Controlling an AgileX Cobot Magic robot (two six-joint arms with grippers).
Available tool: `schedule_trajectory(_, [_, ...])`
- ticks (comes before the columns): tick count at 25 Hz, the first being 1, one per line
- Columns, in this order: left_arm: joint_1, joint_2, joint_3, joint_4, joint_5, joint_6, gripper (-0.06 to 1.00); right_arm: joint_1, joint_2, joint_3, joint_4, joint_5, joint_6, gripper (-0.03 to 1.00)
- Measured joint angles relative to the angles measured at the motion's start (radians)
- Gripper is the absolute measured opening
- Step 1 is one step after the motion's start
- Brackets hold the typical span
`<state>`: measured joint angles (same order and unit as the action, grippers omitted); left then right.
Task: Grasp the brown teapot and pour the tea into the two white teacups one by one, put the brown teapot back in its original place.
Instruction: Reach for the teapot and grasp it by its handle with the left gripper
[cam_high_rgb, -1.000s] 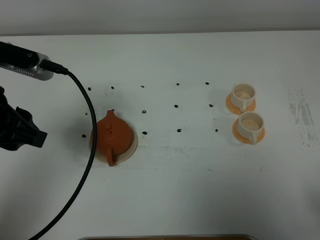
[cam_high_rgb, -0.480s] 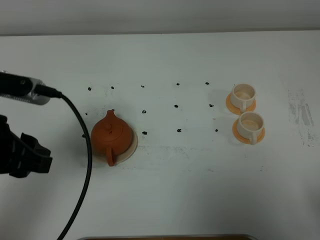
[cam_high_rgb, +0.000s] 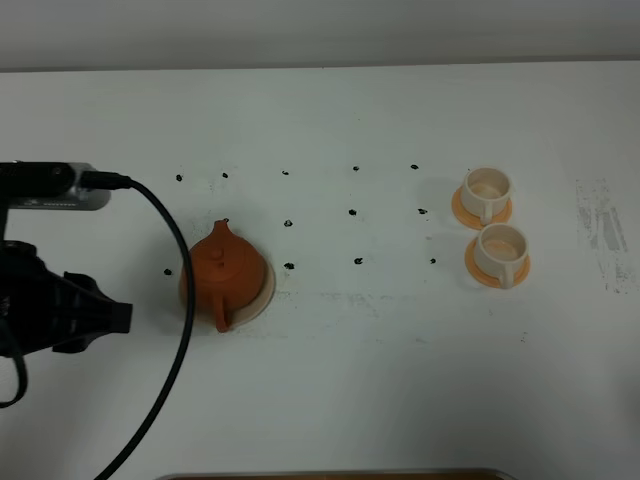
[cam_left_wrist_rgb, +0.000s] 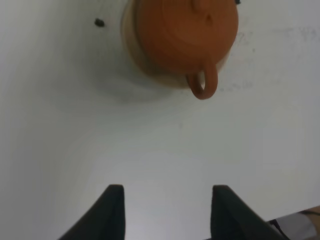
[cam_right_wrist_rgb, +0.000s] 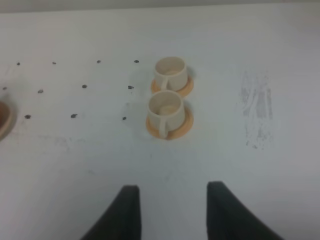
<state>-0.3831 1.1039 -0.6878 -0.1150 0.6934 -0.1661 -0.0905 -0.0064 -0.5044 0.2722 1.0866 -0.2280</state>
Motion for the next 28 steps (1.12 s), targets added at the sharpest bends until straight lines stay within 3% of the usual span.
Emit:
schedule_trajectory(7, [-0.132, 0.216, -0.13, -0.1, -0.006, 0.086, 0.33, 0.0, 0.0, 0.0, 0.0, 0.0, 0.0, 0.27])
schedule_trajectory(12, [-0.169, 0.316, -0.202, -0.128, -0.004, 0.039, 0.31, 0.0, 0.0, 0.0, 0.0, 0.0, 0.0, 0.23])
schedule_trajectory(16, [-0.179, 0.353, -0.207, -0.104, -0.033, -0.089, 0.31, 0.0, 0.0, 0.0, 0.0, 0.0, 0.0, 0.23])
schedule_trajectory(21, [-0.18, 0.362, -0.207, -0.015, -0.03, -0.273, 0.31, 0.0, 0.0, 0.0, 0.0, 0.0, 0.0, 0.23])
schedule_trajectory(25, [-0.18, 0.362, -0.207, 0.061, -0.027, -0.329, 0.31, 0.0, 0.0, 0.0, 0.0, 0.0, 0.0, 0.23])
schedule_trajectory(28, [-0.18, 0.362, -0.207, 0.074, -0.019, -0.337, 0.31, 0.0, 0.0, 0.0, 0.0, 0.0, 0.0, 0.23])
